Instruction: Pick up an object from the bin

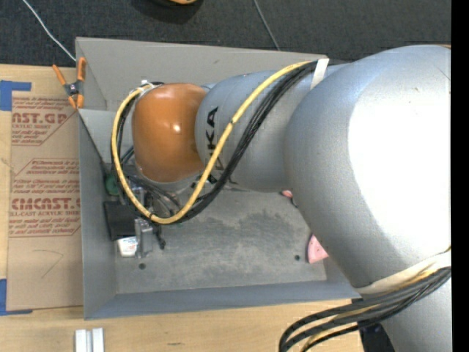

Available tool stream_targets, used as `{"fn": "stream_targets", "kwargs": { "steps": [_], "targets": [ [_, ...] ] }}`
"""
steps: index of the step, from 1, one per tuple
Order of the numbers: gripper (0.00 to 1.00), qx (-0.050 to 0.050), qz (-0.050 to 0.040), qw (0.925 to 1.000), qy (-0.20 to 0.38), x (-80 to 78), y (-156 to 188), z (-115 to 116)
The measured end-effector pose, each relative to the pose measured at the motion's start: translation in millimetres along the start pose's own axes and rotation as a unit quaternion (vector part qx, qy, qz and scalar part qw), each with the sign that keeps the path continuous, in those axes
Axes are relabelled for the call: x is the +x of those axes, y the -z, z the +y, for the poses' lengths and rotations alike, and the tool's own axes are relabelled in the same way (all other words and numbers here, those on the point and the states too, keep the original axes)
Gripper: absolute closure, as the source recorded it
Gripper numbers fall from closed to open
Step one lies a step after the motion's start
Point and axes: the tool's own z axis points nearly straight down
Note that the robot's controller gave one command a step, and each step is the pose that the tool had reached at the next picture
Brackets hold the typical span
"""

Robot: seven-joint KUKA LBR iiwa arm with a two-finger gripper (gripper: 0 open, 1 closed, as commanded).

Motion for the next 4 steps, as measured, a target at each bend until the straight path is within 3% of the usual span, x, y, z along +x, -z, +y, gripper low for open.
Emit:
{"fn": "stream_targets", "kwargs": {
  "steps": [1, 2, 3, 4],
  "targets": [
    [0.0, -0.001, 0.0019, 0.9994, 0.034, 0.7, -43.9, 2.5],
    [0.0, -0.001, -0.0008, 0.9881, -0.154, -14.3, -44.3, -3.3],
    [1.0, -0.001, 0.0002, 0.9994, 0.033, -0.2, -43.6, 2.7],
    [1.0, -0.001, 0.0, 0.9994, 0.033, -0.3, -43.5, 2.6]
  ]
}}
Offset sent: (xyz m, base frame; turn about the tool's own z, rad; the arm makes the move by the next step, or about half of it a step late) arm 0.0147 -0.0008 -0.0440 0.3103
